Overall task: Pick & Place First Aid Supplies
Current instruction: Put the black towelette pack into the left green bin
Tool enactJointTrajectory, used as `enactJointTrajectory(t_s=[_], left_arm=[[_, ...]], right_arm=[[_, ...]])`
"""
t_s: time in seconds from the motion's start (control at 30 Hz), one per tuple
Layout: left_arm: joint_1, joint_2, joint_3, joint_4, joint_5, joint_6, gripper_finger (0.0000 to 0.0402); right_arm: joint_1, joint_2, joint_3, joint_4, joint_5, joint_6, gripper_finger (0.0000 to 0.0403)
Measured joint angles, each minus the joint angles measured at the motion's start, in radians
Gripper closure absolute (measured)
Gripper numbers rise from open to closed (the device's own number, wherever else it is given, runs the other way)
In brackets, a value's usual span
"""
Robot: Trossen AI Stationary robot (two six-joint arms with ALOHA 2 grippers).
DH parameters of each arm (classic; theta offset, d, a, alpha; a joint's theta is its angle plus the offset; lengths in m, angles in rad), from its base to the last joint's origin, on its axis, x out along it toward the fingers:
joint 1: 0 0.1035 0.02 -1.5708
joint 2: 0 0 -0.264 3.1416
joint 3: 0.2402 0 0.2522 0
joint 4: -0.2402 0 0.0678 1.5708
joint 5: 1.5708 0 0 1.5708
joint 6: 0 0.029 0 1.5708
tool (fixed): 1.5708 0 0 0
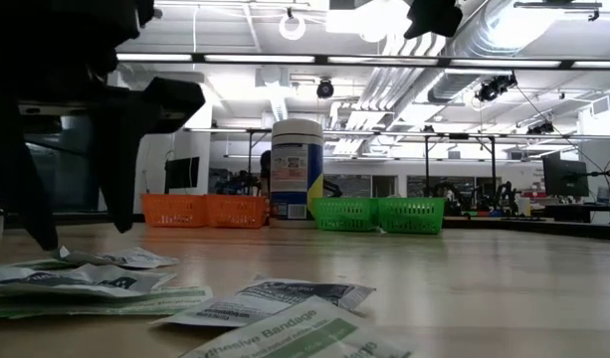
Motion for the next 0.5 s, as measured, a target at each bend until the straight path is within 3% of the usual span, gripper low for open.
enactJointTrajectory(t_s=[0.33,0.5], left_arm=[[0.018,0.045,0.001,0.024,0.049,0.088,0.0238],[0.017,0.081,0.004,0.039,0.023,0.081,0.0239]], right_arm=[[0.055,0.000,0.000,0.000,0.051,0.027,0.0235],[0.067,0.000,0.000,0.000,0.075,0.048,0.0235]])
